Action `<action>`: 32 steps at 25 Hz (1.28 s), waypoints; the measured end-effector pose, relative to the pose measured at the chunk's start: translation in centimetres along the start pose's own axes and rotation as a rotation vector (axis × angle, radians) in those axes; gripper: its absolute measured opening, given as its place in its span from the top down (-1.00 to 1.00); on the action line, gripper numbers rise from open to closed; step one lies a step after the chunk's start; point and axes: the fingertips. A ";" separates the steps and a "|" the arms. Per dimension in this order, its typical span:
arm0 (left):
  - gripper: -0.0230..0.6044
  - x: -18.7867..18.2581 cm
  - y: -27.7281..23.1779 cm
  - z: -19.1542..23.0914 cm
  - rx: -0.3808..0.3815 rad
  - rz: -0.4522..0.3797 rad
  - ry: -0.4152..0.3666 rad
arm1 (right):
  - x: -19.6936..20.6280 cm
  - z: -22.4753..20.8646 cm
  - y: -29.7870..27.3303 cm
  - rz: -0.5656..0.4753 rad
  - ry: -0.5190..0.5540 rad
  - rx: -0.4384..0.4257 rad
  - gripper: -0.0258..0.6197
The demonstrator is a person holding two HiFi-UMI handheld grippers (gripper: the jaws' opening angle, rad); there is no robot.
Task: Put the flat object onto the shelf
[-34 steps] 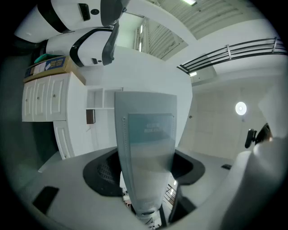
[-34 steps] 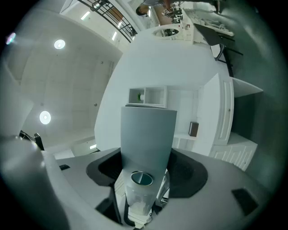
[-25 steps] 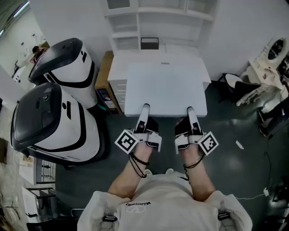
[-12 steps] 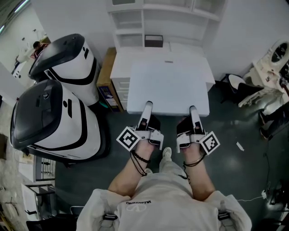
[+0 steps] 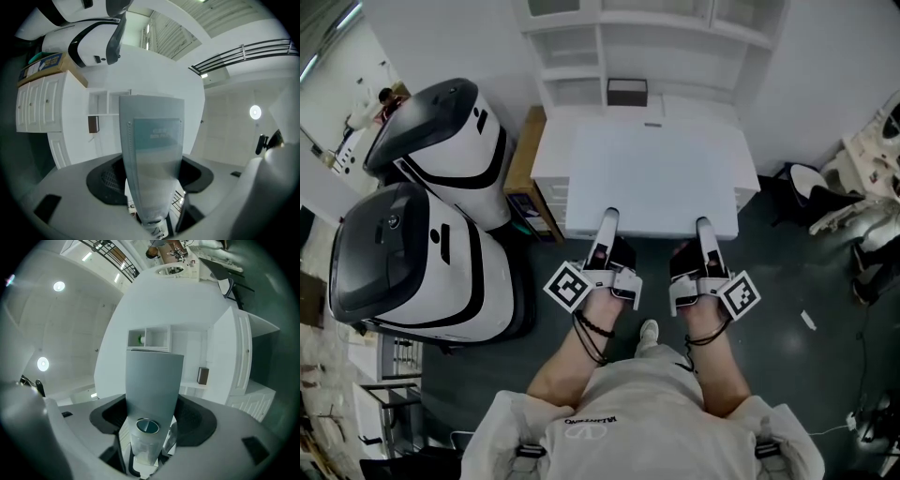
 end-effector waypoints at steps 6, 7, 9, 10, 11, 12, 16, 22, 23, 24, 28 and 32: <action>-0.03 3.0 -6.6 2.5 -0.001 -0.007 -0.029 | -4.2 -2.6 -6.8 0.026 0.000 -0.009 -0.02; -0.04 3.6 -7.7 2.8 -0.001 -0.009 -0.033 | -4.9 -3.0 -7.9 0.029 -0.004 -0.011 -0.02; -0.04 4.7 -9.6 3.5 -0.004 -0.014 -0.039 | -6.2 -3.7 -9.8 0.036 -0.013 -0.015 -0.02; -0.04 5.2 -10.4 3.8 -0.004 -0.018 -0.042 | -6.8 -4.0 -10.6 0.040 -0.015 -0.018 -0.02; -0.03 5.6 -11.2 4.0 -0.003 -0.023 -0.046 | -7.4 -4.3 -11.5 0.044 -0.017 -0.023 -0.02; -0.04 6.0 -12.2 4.2 -0.001 -0.029 -0.049 | -8.0 -4.5 -12.5 0.047 -0.020 -0.028 -0.02; -0.03 6.8 -15.2 4.9 0.001 -0.038 -0.059 | -9.2 -5.5 -15.5 0.044 -0.036 -0.028 -0.02; -0.04 6.7 -17.6 5.0 0.038 -0.040 -0.064 | -9.6 -5.3 -17.9 0.034 -0.025 -0.061 -0.02; -0.04 6.5 -19.0 5.3 0.042 -0.041 -0.057 | -9.7 -5.6 -19.2 0.033 -0.021 -0.063 -0.02; -0.04 6.3 -20.6 5.8 0.044 -0.042 -0.051 | -9.7 -6.0 -20.8 0.033 -0.017 -0.065 -0.02; -0.04 5.0 -25.7 8.0 0.054 -0.041 -0.035 | -9.2 -7.3 -26.2 0.029 -0.004 -0.072 -0.02; -0.03 3.6 -30.9 10.3 0.062 -0.026 -0.006 | -8.5 -8.9 -31.4 0.011 0.017 -0.075 -0.02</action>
Point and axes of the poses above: the fingertips, and each gripper's own axes: y backward along the fingers, z to its left, x out of its underside, and after that the axes turned 13 degrees about -z, right-handed
